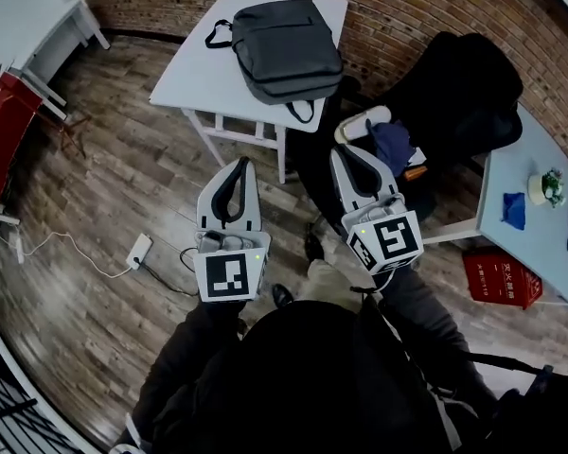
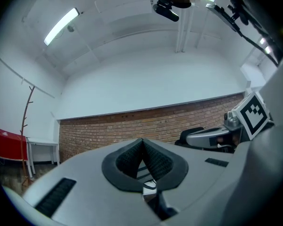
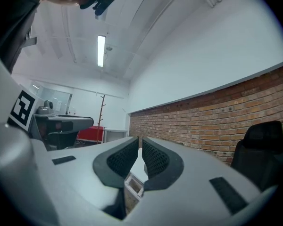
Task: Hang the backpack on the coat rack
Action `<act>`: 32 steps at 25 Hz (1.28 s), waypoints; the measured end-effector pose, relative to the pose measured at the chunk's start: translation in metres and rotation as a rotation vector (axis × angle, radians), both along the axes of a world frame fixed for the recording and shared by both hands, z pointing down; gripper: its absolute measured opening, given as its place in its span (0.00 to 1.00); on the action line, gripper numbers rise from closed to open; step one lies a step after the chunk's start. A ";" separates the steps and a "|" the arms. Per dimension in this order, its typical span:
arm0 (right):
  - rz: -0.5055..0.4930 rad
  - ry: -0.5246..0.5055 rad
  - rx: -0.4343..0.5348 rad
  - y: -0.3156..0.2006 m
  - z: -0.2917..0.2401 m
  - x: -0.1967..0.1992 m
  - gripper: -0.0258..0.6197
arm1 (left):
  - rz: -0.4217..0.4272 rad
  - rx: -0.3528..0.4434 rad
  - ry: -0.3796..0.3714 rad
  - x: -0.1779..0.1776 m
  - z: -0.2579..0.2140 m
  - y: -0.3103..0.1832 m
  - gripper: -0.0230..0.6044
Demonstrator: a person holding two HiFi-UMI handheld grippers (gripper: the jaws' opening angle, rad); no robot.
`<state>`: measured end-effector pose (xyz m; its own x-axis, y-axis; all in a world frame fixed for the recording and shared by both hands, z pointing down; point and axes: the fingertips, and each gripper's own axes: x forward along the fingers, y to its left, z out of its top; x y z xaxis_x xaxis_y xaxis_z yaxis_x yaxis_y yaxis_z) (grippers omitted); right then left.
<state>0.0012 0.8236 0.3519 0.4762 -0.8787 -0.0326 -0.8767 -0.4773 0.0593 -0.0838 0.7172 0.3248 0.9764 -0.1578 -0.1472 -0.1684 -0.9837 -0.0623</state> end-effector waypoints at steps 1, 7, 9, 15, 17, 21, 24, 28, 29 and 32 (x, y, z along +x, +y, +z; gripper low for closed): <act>0.002 -0.007 0.001 -0.001 0.004 0.008 0.06 | -0.005 0.020 -0.011 0.004 0.003 -0.002 0.05; -0.006 -0.045 -0.003 -0.017 0.029 0.052 0.07 | -0.030 0.092 -0.071 0.039 0.018 -0.015 0.05; -0.015 -0.057 -0.012 -0.019 0.037 0.071 0.08 | -0.037 0.085 -0.075 0.060 0.021 -0.015 0.05; -0.046 -0.077 -0.056 -0.020 0.056 0.127 0.11 | -0.052 0.014 -0.078 0.120 0.026 -0.006 0.05; -0.056 -0.079 -0.065 -0.021 0.059 0.145 0.12 | -0.060 0.012 -0.076 0.137 0.026 -0.006 0.05; -0.090 -0.080 -0.079 -0.026 0.062 0.173 0.13 | -0.085 0.016 -0.085 0.166 0.026 -0.005 0.05; -0.129 -0.068 -0.085 -0.033 0.064 0.186 0.13 | -0.108 0.019 -0.081 0.179 0.024 -0.003 0.05; -0.152 -0.067 -0.078 -0.043 0.066 0.196 0.14 | -0.120 0.028 -0.095 0.191 0.029 -0.006 0.05; -0.153 -0.068 -0.076 -0.044 0.066 0.197 0.14 | -0.121 0.033 -0.093 0.194 0.028 -0.007 0.05; -0.158 -0.071 -0.082 -0.048 0.070 0.200 0.14 | -0.119 0.037 -0.081 0.202 0.026 -0.010 0.05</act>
<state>0.2013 0.7760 0.4221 0.3309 -0.9410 0.0706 -0.9437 -0.3298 0.0272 0.1184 0.7073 0.3510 0.9601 -0.2690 -0.0762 -0.2765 -0.9539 -0.1168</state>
